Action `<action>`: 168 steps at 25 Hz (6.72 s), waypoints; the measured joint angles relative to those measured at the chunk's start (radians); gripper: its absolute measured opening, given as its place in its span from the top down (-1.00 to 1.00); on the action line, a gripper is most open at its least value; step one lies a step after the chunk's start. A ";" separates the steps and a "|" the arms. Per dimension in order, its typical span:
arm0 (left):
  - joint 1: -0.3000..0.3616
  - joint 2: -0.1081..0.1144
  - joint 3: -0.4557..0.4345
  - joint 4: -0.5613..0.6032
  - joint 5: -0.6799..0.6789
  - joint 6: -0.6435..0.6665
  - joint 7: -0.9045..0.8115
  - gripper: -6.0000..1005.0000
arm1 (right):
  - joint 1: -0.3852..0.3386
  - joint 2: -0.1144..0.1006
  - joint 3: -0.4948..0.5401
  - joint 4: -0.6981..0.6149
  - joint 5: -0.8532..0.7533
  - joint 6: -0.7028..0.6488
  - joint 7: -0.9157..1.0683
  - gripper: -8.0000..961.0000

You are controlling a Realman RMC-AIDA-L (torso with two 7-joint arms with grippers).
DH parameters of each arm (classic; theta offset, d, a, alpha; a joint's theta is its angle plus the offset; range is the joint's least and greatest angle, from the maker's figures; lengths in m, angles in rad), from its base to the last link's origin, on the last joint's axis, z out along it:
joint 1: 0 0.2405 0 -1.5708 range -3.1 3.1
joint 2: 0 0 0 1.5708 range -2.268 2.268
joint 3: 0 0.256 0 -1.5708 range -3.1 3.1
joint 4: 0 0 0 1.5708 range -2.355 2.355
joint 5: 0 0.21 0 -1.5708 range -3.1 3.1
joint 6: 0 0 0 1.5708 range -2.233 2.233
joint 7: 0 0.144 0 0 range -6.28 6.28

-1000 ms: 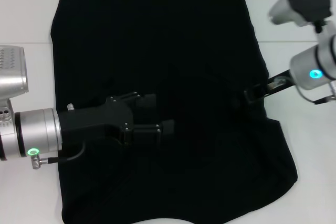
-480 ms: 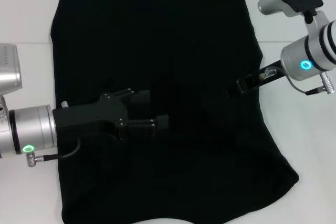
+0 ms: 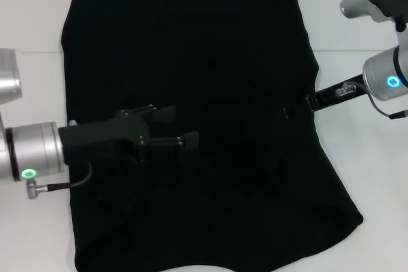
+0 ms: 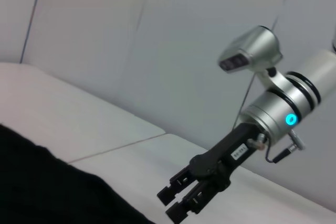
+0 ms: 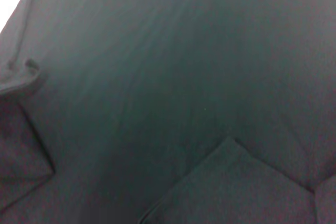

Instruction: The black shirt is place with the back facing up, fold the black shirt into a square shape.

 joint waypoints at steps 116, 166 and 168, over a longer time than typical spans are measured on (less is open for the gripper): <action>0.251 -0.037 -0.263 0.412 0.512 0.167 -0.027 0.93 | -0.322 -0.148 0.106 0.102 0.337 -0.315 -0.191 -0.71; 0.243 -0.030 -0.298 0.402 0.504 0.196 -0.025 0.90 | -0.314 -0.130 0.126 0.196 0.260 -0.368 -0.275 0.86; 0.244 -0.027 -0.324 0.406 0.504 0.229 -0.025 0.89 | -0.335 -0.130 0.150 0.191 0.260 -0.399 -0.306 0.86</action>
